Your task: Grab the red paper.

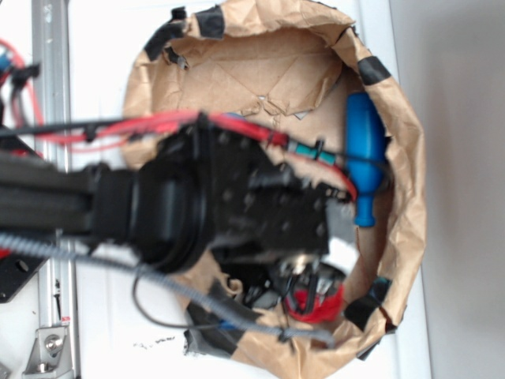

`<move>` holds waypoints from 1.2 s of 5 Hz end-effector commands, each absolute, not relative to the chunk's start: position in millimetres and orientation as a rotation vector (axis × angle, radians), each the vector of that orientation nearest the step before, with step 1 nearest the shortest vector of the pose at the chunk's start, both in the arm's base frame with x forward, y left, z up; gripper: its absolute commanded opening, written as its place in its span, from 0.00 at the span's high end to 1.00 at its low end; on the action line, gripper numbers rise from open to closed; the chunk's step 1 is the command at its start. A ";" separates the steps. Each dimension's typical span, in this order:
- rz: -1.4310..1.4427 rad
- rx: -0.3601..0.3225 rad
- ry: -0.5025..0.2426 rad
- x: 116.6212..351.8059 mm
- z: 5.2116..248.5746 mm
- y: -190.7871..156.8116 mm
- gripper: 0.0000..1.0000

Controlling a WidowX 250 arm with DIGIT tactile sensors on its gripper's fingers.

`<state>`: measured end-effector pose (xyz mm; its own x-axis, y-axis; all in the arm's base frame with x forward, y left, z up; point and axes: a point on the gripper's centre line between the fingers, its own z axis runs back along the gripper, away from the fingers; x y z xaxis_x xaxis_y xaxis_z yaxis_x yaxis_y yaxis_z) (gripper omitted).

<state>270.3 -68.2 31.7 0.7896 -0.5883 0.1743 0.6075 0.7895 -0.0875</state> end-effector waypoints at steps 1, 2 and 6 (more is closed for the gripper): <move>-0.732 -0.342 -0.433 280.5 69.8 -98.7 0.00; -0.728 -0.316 -0.457 285.1 82.9 -95.0 0.00; -0.695 -0.306 -0.446 303.1 79.7 -98.6 0.00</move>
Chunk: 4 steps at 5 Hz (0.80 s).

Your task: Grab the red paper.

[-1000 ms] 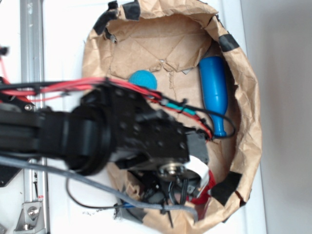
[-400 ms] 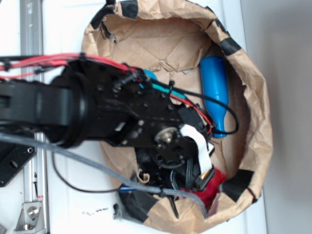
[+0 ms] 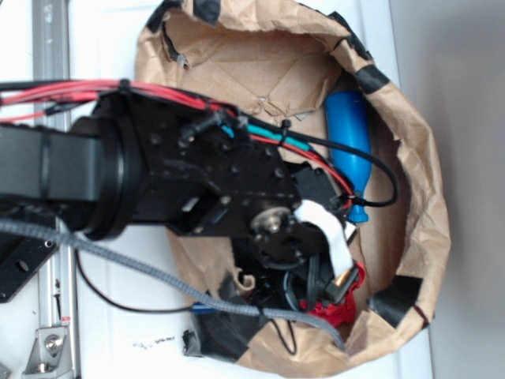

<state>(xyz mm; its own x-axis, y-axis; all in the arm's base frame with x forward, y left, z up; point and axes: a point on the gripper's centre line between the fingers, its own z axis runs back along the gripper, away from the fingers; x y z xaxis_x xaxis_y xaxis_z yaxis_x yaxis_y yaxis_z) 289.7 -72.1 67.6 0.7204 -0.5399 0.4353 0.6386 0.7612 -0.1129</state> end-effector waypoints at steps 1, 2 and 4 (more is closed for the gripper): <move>-0.726 -0.259 -0.406 306.0 56.1 -112.0 0.00; -0.694 -0.228 -0.373 306.3 39.7 -106.2 1.00; -0.620 -0.182 -0.356 306.9 42.1 -82.0 1.00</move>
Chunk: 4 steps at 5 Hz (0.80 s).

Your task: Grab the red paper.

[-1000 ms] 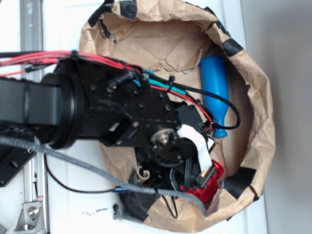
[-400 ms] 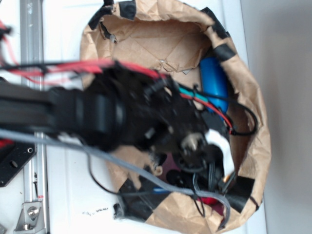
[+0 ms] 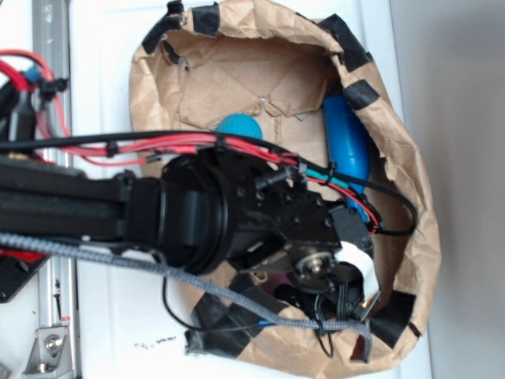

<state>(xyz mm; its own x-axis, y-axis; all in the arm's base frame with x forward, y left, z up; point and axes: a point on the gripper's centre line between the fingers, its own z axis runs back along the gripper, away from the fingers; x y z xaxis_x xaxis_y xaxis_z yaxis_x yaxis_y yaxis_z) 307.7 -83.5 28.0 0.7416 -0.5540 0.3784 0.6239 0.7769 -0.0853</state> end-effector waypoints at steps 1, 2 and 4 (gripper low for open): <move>-0.475 -0.073 -0.399 307.1 89.0 -43.4 1.00; -0.243 0.035 -0.328 292.5 141.2 1.9 1.00; 0.221 0.134 -0.004 266.6 179.9 37.6 1.00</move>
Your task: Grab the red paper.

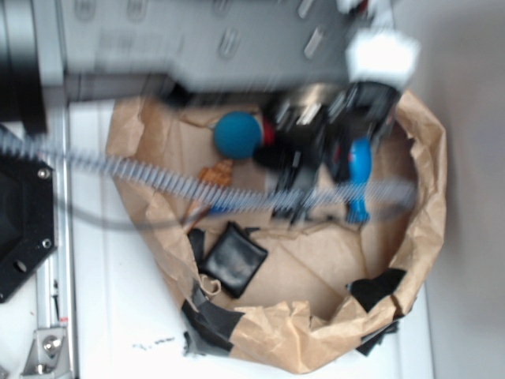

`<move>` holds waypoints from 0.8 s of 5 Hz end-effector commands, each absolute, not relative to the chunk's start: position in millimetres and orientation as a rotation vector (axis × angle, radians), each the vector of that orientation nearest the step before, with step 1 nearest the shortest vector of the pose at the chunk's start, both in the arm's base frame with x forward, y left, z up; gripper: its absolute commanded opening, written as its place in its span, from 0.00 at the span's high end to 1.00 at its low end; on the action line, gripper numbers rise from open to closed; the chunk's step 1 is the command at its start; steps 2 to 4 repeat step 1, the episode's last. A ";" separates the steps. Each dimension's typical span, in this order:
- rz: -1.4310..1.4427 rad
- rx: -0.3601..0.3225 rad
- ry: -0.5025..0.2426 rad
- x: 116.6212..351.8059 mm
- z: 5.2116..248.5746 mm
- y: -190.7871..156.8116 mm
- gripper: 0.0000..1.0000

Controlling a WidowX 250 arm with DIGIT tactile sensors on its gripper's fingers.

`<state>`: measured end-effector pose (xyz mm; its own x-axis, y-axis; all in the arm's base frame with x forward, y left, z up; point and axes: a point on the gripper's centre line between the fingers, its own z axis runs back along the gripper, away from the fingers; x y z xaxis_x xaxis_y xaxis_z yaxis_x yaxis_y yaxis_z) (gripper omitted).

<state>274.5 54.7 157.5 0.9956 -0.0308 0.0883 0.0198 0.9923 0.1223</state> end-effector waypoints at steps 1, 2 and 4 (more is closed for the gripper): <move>0.282 0.077 0.000 264.6 176.4 24.2 1.00; 0.282 0.077 0.000 264.6 176.4 24.2 1.00; 0.282 0.077 0.000 264.6 176.4 24.2 1.00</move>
